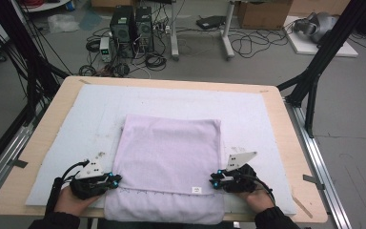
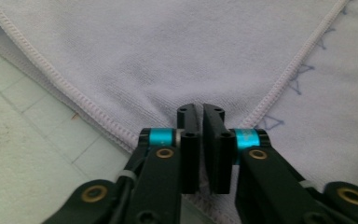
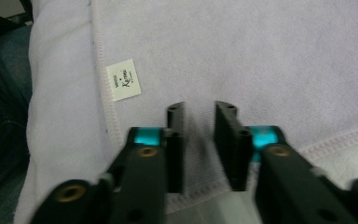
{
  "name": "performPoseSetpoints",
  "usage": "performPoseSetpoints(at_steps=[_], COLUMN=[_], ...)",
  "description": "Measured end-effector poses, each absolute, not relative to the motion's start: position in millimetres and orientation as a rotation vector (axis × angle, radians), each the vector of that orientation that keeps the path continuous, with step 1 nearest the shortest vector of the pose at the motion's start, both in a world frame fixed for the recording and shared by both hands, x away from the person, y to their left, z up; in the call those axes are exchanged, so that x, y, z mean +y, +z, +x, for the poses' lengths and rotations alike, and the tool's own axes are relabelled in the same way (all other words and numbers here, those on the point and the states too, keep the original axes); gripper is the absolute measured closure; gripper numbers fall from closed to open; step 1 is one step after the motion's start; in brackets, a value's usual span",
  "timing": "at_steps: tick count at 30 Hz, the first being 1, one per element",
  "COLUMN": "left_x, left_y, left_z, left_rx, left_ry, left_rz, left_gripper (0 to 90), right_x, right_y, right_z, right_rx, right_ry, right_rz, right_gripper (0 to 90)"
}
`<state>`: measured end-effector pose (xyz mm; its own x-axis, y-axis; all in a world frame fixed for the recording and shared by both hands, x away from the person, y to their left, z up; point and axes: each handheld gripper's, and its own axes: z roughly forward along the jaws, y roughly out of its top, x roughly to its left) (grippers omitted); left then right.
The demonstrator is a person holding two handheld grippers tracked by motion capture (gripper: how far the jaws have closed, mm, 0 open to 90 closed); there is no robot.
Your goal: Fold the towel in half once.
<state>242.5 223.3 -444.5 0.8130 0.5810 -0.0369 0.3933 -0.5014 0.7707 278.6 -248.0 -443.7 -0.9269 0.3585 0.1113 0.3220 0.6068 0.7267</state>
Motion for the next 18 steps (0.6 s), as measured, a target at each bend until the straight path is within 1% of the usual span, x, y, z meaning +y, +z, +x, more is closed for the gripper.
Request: performPoseSetpoints(at_steps=[2,5,12,15,18], left_x=[224.2,227.0,233.4,237.5,241.2], left_y=[-443.8,-440.4,-420.4,-413.9,-412.0], left_z=[242.3,240.6,228.8,216.8,199.6], left_rx=[0.721,0.717,0.691,0.675,0.655], left_ry=[0.285,0.28,0.294,0.302,0.281], left_rz=[2.156,2.142,2.088,2.076,2.072], left_gripper=[87.5,87.7,87.9,87.9,87.8], right_x=[-247.6,-247.1,-249.9,-250.3,-254.3], right_y=[-443.8,-442.4,-420.5,-409.9,-403.7], right_z=[279.3,278.8,270.3,261.8,249.5], right_rx=[2.782,2.778,2.7,2.682,2.685], right_ry=[1.249,1.245,1.373,1.388,1.414], right_rz=[0.595,0.591,0.576,0.537,0.523], right_gripper=[85.2,86.6,87.1,87.1,87.1])
